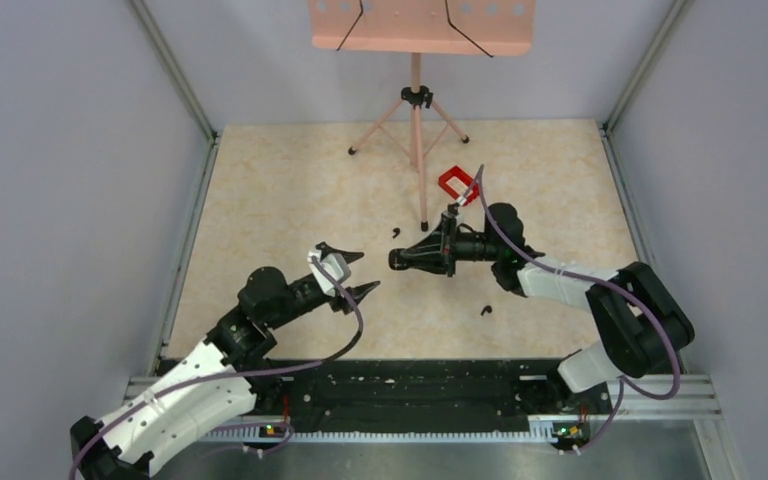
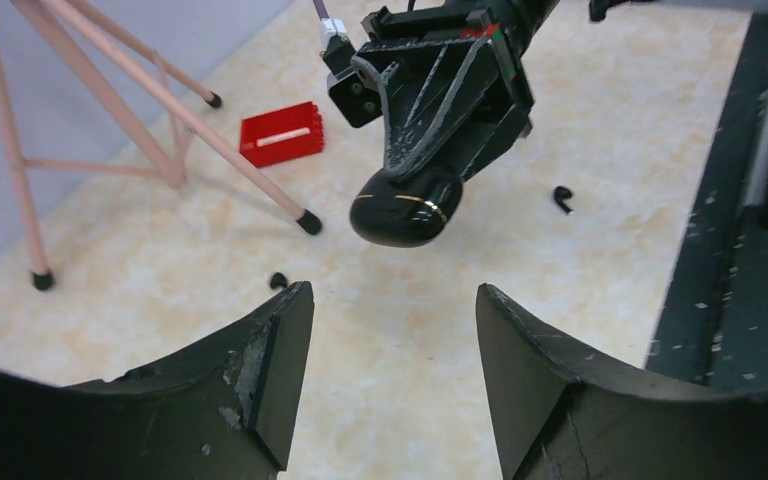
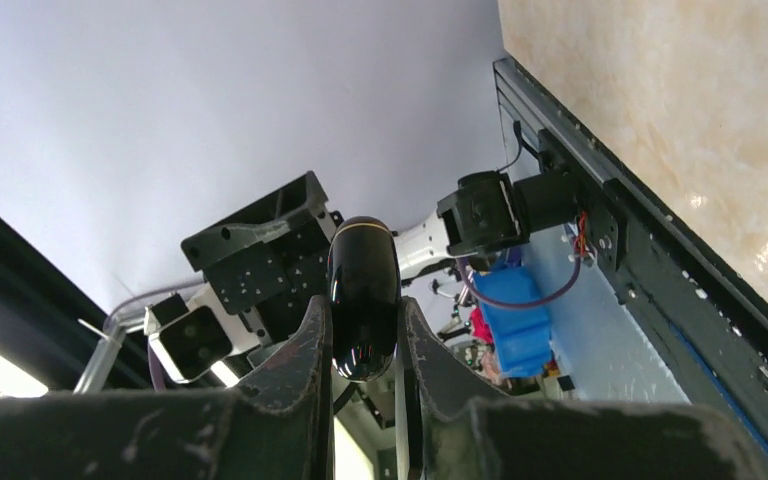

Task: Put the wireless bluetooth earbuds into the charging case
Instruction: Pass from the right arm to the left

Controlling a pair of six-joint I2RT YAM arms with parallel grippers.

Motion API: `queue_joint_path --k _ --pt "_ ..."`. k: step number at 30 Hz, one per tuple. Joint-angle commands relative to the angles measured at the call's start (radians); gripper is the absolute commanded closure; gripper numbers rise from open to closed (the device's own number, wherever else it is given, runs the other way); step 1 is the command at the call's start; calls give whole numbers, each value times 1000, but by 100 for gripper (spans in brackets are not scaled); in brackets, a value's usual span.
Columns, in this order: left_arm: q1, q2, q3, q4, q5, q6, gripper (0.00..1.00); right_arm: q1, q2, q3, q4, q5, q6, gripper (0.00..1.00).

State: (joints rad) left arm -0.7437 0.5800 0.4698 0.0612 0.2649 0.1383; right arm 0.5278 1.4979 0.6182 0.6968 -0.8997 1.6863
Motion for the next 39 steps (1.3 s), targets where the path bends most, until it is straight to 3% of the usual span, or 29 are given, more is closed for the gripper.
queue_joint_path --k 1,10,18,26,31,36,39 --pt "-10 34 10 123 51 295 35 -1 -85 73 -168 -62 -86 100" --pt "-49 104 18 168 100 437 39 1 -120 82 -260 -73 -106 100" --pt "-111 176 43 187 60 545 41 12 -84 61 -91 -72 -9 100" --pt "-139 200 57 181 9 604 42 17 -71 58 -95 -80 53 100" --pt "-146 192 61 161 -27 643 42 21 -66 102 -198 -101 16 100" --pt "-148 193 67 155 -26 640 45 22 -69 208 -464 -127 -136 100" --pt "-148 198 70 152 -16 638 47 23 -76 215 -485 -124 -140 100"
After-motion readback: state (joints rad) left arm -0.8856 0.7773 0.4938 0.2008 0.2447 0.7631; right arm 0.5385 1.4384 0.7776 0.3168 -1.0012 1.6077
